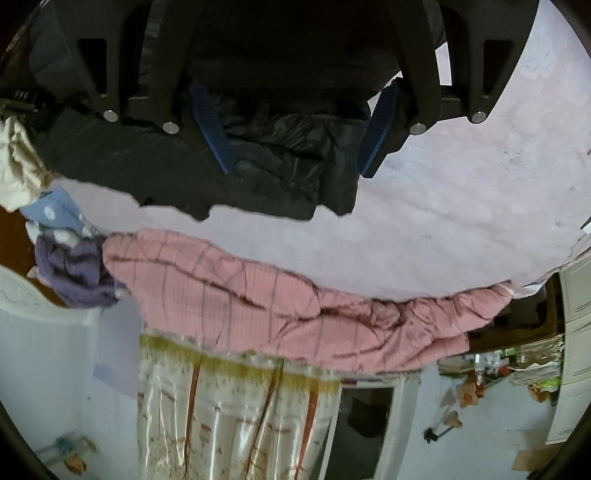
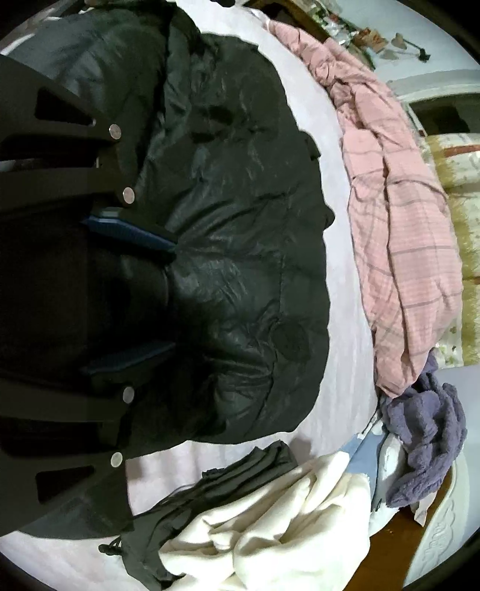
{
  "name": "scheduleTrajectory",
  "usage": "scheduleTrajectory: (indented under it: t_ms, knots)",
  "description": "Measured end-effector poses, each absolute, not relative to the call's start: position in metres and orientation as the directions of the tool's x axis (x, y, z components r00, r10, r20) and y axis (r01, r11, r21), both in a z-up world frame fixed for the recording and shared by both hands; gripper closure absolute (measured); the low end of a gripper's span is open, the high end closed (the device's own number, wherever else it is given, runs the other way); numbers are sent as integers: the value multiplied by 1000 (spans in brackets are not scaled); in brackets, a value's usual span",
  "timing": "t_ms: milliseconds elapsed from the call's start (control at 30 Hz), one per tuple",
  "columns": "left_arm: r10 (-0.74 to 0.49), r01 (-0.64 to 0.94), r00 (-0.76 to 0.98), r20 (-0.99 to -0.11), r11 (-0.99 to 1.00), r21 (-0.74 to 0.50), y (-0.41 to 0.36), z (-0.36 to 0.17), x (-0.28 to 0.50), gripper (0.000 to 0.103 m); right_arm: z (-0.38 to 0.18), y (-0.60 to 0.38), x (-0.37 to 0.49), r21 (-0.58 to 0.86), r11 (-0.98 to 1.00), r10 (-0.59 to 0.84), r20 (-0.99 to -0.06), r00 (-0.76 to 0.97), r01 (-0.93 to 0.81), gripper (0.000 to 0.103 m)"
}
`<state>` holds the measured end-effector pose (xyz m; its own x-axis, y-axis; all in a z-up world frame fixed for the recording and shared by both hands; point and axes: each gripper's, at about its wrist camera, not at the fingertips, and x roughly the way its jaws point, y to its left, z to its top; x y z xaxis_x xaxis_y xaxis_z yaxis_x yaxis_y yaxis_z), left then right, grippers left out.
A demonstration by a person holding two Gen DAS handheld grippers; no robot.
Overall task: Fold large clothes
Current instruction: 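Smooth the folded jacket with both grippers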
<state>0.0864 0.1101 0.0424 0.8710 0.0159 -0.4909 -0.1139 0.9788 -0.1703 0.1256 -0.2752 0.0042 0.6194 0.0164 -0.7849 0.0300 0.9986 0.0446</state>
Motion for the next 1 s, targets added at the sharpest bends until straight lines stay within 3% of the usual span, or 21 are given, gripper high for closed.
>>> scheduleTrajectory:
  t_ms: [133,333,533,700,900,1000]
  knots:
    - [18,-107,900,-435,978,-181,105,52,78,34,11,-270,115,42,999,20,-768,640,19,49]
    - [-55,-39,889,-455,980,-195,94,50,74,34,14,-258,113,58,998,56,-765,641,-18,49]
    - [-63,-13,887,-458,987,-162,84,47,70,34,23,-268,126,214,975,132,-750,649,50,49]
    - [-84,-9,881,-466,981,-195,79,45,72,34,23,-268,122,141,990,105,-752,651,3,49]
    - [-60,22,907,-417,995,-96,72,49,47,34,33,-274,92,193,981,129,-717,685,17,49]
    - [-70,26,903,-424,994,-109,75,45,35,34,36,-258,71,86,996,58,-697,715,3,45]
